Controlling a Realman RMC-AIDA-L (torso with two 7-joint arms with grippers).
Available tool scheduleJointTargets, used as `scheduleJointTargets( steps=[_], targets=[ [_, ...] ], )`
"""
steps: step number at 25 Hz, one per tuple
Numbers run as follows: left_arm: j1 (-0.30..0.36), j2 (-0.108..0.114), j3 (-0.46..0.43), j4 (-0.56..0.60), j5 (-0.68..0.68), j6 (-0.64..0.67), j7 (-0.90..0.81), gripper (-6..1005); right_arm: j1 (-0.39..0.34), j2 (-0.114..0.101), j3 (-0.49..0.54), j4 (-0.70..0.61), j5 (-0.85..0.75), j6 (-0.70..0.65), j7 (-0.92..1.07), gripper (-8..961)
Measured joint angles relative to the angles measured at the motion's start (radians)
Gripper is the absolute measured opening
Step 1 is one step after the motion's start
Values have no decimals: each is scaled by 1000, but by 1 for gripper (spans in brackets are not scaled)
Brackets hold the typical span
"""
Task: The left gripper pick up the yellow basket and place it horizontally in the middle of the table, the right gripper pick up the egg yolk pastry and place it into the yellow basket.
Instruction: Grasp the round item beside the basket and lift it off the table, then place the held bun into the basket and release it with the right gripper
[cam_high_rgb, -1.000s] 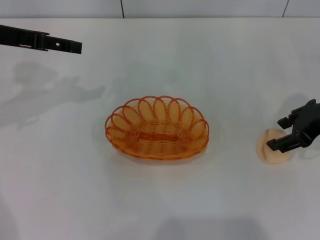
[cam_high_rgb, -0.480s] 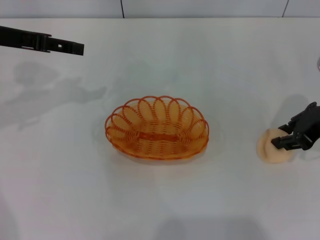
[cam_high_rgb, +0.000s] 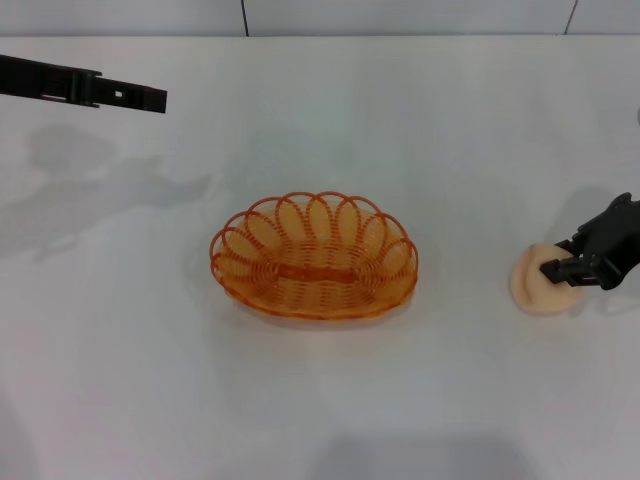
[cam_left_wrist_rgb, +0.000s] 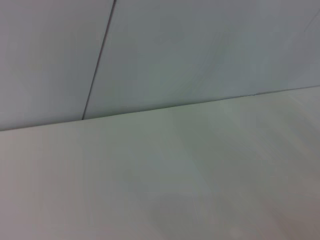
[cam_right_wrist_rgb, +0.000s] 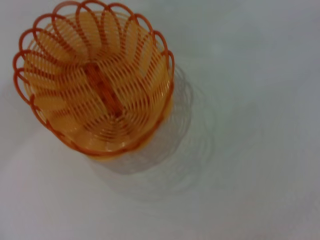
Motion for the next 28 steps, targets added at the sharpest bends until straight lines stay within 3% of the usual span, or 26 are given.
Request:
scheduleJointTargets(
  steps=[15, 20, 28],
  targets=[
    [4, -10, 0, -1, 8, -18, 30, 872, -6, 2, -8, -109, 63, -34, 24, 168],
    [7, -10, 0, -1, 6, -26, 38, 872, -6, 2, -43, -184, 140, -33, 24, 114],
    [8, -10, 0, -1, -1, -39, 45, 872, 6, 3, -139, -196, 211, 34, 17, 59]
  ],
)
